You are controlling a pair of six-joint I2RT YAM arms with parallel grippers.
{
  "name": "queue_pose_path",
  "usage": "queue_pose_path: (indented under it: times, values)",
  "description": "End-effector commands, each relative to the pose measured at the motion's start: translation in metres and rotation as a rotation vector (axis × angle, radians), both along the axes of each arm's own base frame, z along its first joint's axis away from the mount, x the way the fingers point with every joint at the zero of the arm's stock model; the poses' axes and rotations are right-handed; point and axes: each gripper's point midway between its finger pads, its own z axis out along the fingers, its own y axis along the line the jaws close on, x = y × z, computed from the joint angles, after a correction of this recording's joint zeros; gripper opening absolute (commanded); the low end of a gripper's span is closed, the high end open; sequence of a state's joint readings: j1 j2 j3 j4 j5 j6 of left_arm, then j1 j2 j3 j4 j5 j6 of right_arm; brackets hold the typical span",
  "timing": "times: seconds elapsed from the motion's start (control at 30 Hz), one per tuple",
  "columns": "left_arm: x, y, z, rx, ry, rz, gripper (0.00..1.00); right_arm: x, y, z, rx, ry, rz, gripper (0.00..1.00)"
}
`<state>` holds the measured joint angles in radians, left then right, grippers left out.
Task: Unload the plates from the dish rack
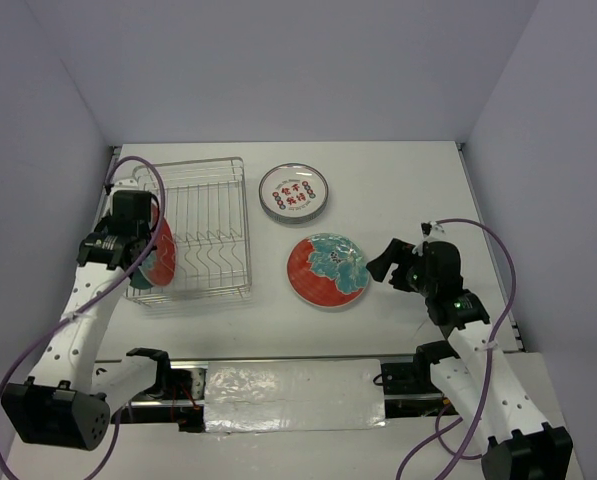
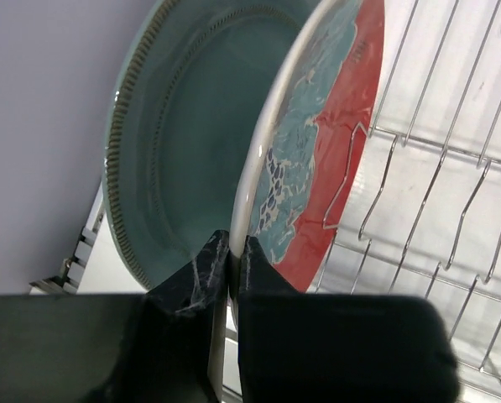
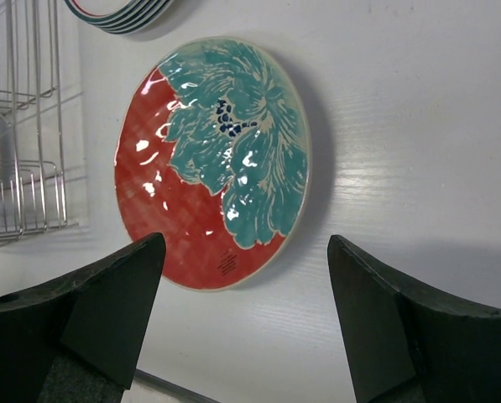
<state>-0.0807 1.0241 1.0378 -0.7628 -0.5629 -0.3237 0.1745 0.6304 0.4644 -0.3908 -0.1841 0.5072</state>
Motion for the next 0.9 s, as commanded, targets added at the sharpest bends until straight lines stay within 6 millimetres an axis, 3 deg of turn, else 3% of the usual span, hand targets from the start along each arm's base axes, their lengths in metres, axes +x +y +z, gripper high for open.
queue_pose_path:
  times: [0.0, 0.17, 0.27, 0.37, 0.43, 0.47, 0.53, 0.63, 0.67, 0.7, 0.73, 0.77, 0.8, 0.87]
  values:
    - [0.016, -0.005, 0.047, -0.022, -0.155, -0.022, 0.00, 0.000, 0.006, 0.010, 0.023, -0.041, 0.022, 0.85]
    - [0.016, -0.002, 0.074, 0.019, -0.188, -0.029, 0.00, -0.002, 0.008, 0.017, 0.039, -0.055, 0.032, 0.85]
    - [0.013, 0.002, 0.106, 0.039, -0.249, -0.025, 0.00, -0.003, 0.008, 0.022, 0.040, -0.063, 0.032, 0.85]
    - [0.002, 0.008, 0.159, 0.061, -0.347, -0.010, 0.00, -0.004, 0.008, 0.031, 0.045, -0.079, 0.035, 0.85]
    - [-0.004, 0.007, 0.180, 0.053, -0.383, -0.016, 0.00, -0.005, 0.010, 0.035, 0.056, -0.082, 0.039, 0.85]
    - [-0.008, -0.001, 0.197, 0.013, -0.427, -0.053, 0.00, -0.006, 0.014, 0.042, 0.074, -0.100, 0.058, 0.85]
    - [-0.010, -0.018, 0.212, -0.056, -0.482, -0.135, 0.00, -0.008, 0.025, 0.056, 0.113, -0.143, 0.119, 0.86]
    - [-0.022, -0.075, 0.237, -0.275, -0.622, -0.393, 0.00, -0.029, 0.065, 0.103, 0.286, -0.285, 0.368, 1.00]
    - [-0.022, -0.092, 0.230, -0.339, -0.620, -0.461, 0.00, -0.036, 0.073, 0.116, 0.337, -0.321, 0.428, 1.00]
    - [-0.030, -0.121, 0.232, -0.468, -0.633, -0.578, 0.00, -0.041, 0.081, 0.138, 0.379, -0.416, 0.495, 1.00]
    - [-0.040, -0.133, 0.249, -0.514, -0.716, -0.647, 0.00, -0.052, 0.087, 0.150, 0.418, -0.442, 0.562, 1.00]
    - [-0.039, -0.145, 0.234, -0.576, -0.694, -0.686, 0.00, -0.057, 0.091, 0.161, 0.461, -0.454, 0.580, 1.00]
    - [-0.056, -0.163, 0.254, -0.665, -0.774, -0.786, 0.00, -0.060, 0.092, 0.178, 0.476, -0.504, 0.598, 1.00]
    - [-0.059, -0.177, 0.236, -0.764, -0.761, -0.833, 0.00, -0.061, 0.092, 0.192, 0.475, -0.537, 0.587, 1.00]
